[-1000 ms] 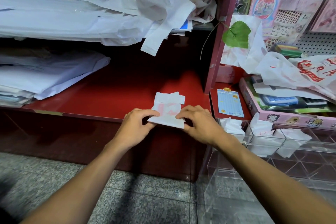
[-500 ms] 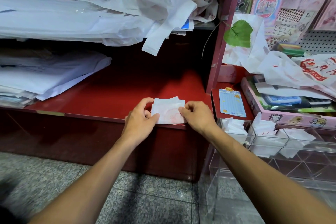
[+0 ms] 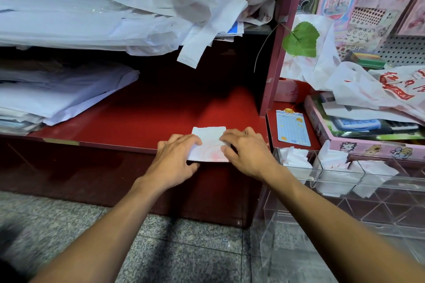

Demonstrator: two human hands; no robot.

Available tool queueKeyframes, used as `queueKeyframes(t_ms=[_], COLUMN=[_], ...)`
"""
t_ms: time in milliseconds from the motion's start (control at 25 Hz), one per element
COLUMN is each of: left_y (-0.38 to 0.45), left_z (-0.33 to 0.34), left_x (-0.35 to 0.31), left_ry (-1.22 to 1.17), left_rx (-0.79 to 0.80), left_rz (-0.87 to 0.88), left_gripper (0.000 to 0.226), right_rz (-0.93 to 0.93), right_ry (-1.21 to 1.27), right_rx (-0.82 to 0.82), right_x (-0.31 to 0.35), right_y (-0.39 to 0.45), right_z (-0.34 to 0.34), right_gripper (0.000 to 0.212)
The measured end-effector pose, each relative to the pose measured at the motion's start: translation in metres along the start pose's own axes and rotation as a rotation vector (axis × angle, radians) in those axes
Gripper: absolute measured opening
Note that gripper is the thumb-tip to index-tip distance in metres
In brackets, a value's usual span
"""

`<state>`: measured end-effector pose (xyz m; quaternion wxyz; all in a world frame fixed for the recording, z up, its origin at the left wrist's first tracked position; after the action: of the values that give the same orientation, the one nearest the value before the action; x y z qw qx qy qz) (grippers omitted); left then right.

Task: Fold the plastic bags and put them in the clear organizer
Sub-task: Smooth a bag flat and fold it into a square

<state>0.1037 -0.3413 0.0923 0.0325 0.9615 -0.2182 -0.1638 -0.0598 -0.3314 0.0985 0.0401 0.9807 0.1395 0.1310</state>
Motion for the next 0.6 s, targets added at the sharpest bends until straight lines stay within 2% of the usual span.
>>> queueKeyframes(t_ms=[160,200,280,440,480,600], left_y=[0.002,0.002,0.001,0.004,0.005,0.005], left_z=[0.000,0.000,-0.001,-0.003,-0.004,-0.008], left_x=[0.002,0.004,0.006,0.015,0.019,0.025], left_ry=[0.005,-0.006,-0.045,-0.247,-0.334,-0.577], left_rx=[-0.033,-0.043,-0.070,-0.109,-0.102,-0.120], left_rz=[-0.002,0.001,0.006,-0.016,-0.021,-0.067], left_gripper=[0.048,0.048,0.047,0.032,0.025,0.012], right_rz=[-0.070,-0.091,-0.110,-0.057,-0.030,0.083], right_ry=[-0.089,-0.138,-0.184,0.187,0.298,0.554], right_rx=[0.107,0.122,0.101,-0.072,-0.094,-0.147], right_x=[0.000,0.001,0.002,-0.006,-0.011,-0.025], right_y=[-0.008,-0.010,-0.010,-0.007,-0.006,-0.001], right_z=[0.004,0.005,0.006,-0.006,-0.009,-0.012], right_gripper=[0.066,0.069,0.058,0.019,0.017,0.032])
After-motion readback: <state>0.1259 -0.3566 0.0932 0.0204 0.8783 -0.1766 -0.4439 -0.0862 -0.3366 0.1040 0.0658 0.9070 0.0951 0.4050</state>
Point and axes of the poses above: each hand's wrist, its own y-axis towards the middle knuckle, its own z-axis out of the palm, x = y × z, the point moved 8 cm from there along y, towards the middle knuckle, and after that the axes turned 5 degrees about x, right-handed, at the moved point
